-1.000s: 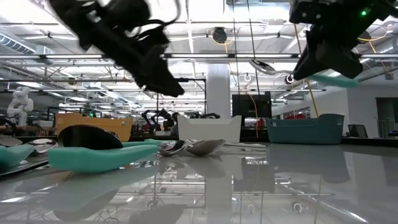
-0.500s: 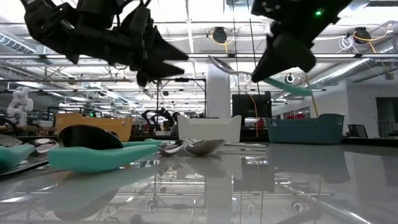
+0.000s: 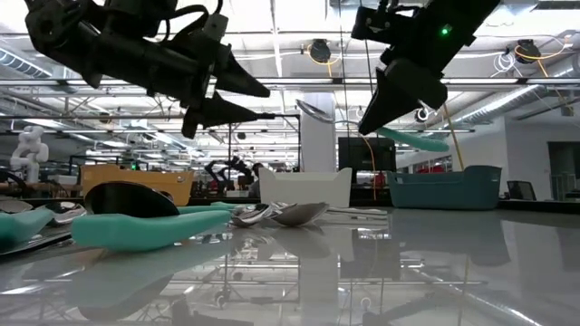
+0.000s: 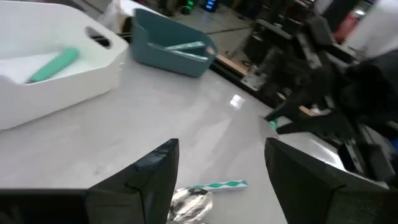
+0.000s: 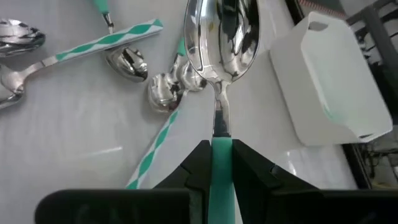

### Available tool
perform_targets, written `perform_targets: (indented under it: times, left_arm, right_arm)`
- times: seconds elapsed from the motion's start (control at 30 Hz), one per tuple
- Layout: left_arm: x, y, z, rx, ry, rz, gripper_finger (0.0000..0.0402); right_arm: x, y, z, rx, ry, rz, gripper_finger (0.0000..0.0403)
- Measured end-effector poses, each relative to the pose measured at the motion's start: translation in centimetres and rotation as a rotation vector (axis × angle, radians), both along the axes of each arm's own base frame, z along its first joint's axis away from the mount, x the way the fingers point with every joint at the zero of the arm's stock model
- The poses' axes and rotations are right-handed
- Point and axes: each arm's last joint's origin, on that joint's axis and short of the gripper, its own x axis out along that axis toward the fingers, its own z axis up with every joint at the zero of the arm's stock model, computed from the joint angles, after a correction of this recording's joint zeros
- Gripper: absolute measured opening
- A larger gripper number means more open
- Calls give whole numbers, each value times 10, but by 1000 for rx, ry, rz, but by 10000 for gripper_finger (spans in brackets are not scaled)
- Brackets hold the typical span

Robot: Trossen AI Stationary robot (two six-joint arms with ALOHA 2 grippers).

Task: Sort silverware by color (type)
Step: Put the blue spoon into the white bin

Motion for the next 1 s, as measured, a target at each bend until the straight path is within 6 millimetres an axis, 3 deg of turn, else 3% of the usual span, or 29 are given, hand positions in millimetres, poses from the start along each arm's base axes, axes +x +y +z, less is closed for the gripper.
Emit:
perform_targets:
  times: [0.43,1.0]
  left_arm:
    - [-7,-27,-7,0,52,109,351]
    - [-7,-27,-8,-109,24,134,358]
  right_arm:
    - [19,8,-30,-3,16,41,41]
    - [27,3,-28,-7,-33,46,41]
